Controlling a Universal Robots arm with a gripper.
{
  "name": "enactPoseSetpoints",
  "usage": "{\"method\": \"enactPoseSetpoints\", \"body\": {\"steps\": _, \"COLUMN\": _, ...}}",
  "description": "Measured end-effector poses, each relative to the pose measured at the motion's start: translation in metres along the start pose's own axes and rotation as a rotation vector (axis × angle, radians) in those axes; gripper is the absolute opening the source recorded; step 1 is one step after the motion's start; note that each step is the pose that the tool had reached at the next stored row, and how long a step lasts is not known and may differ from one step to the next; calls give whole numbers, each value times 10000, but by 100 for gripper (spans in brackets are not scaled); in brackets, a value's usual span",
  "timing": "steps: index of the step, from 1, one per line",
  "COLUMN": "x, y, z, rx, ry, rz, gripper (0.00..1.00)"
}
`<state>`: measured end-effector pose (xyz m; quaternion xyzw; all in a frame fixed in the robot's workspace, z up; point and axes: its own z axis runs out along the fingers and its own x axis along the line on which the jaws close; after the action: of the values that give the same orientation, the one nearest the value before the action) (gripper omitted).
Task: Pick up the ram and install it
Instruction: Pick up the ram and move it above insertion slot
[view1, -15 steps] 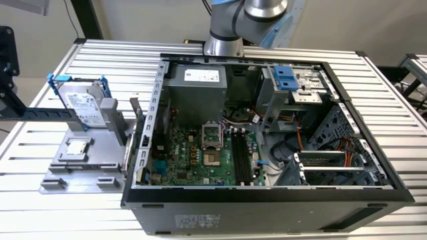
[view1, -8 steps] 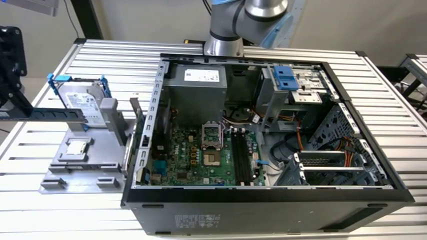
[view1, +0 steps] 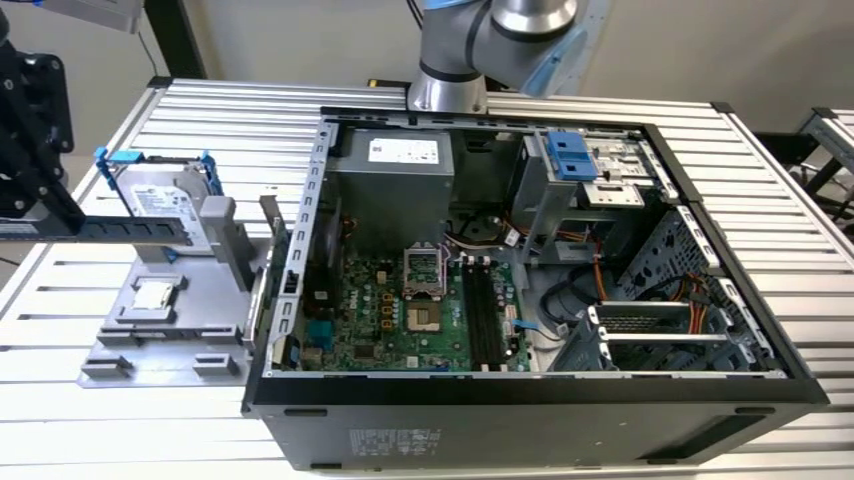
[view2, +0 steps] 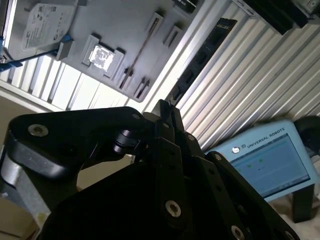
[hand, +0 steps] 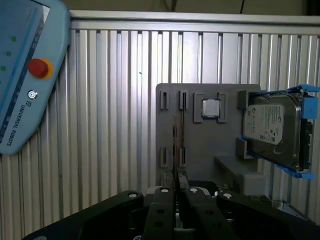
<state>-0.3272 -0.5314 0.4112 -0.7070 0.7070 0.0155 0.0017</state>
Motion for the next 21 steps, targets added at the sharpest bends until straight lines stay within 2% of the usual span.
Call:
{"method": "enactPoseSetpoints", "body": {"steps": 15, "x": 0, "y": -200, "z": -4, "rx": -5, "ry": 0, "rz": 1, "gripper": 0}}
{"method": "enactPoseSetpoints", "body": {"steps": 21, "x": 0, "y": -312, "z": -6, "rx": -10, "ry": 1, "rz": 1, "gripper": 0}}
